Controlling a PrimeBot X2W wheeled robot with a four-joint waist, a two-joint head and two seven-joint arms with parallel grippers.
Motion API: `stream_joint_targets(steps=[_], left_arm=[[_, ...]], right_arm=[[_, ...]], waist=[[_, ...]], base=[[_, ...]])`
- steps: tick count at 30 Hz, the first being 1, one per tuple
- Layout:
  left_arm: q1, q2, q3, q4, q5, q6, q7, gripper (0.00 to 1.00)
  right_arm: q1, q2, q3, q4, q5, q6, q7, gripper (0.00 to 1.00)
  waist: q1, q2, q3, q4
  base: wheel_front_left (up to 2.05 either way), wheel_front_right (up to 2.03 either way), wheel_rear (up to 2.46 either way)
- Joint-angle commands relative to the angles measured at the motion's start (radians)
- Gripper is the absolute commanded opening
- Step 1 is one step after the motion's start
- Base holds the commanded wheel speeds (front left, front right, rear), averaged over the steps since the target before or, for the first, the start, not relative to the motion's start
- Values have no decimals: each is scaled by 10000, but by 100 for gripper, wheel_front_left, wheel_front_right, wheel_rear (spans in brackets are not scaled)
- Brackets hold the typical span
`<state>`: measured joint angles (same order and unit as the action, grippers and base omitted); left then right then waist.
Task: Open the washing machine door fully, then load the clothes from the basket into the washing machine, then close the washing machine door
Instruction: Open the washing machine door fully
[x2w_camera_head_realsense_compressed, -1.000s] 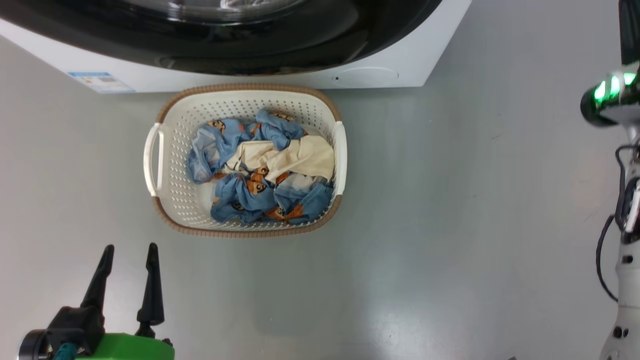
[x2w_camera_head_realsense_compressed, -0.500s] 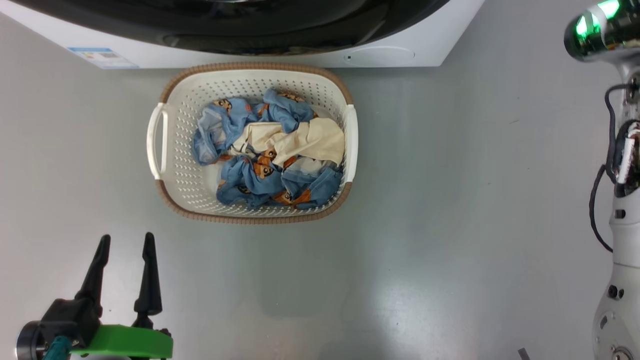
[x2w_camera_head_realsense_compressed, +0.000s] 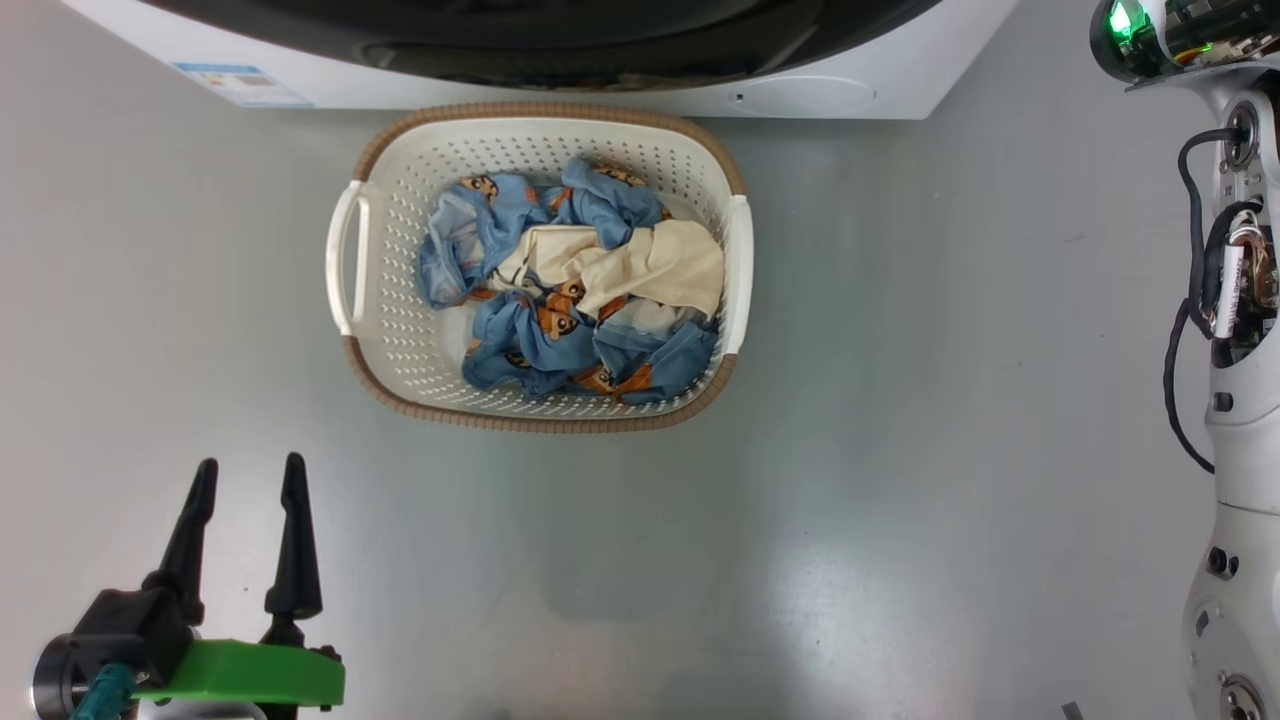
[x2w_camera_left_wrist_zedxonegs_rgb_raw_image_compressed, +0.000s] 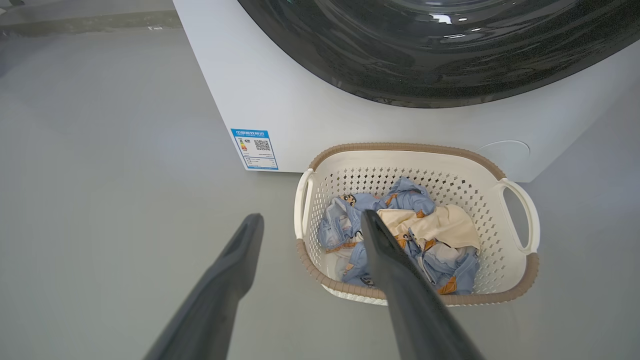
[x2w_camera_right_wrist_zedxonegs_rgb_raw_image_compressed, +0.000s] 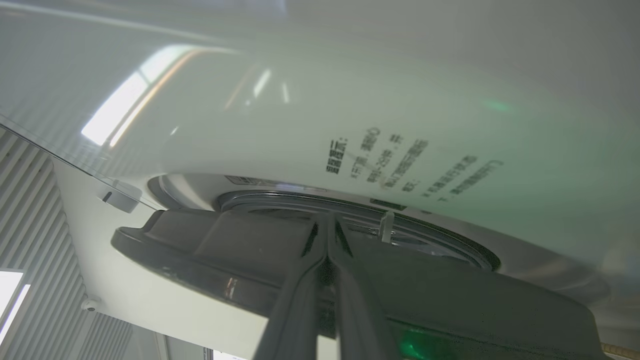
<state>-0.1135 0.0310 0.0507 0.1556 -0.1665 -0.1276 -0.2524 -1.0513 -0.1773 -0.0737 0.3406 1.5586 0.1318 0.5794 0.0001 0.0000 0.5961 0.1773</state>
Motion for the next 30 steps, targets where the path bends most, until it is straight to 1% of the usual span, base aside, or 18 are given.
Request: stream_joint_targets(steps=[1, 17, 25, 30], left_arm=[[-11, 196, 333, -173, -141, -30, -94, 100], [41, 194, 309, -94, -400, -30, -94, 100], [97, 193, 425, 27, -453, -30, -94, 100], [70, 193, 508, 5, -505, -30, -94, 100]], right_arm=[[-288, 160, 177, -224, -68, -11, 77, 0], [-970, -142, 572, -66, -172, -11, 213, 0], [-954, -116, 845, 27, -7, -11, 605, 0], [-846, -7, 905, -116, 168, -11, 795, 0]], waist=[[0, 0, 69, 121], [0, 0, 243, 382], [0, 0, 273, 386], [0, 0, 254, 315]], base=[[0, 0, 0], [0, 0, 0], [0, 0, 0], [0, 0, 0]])
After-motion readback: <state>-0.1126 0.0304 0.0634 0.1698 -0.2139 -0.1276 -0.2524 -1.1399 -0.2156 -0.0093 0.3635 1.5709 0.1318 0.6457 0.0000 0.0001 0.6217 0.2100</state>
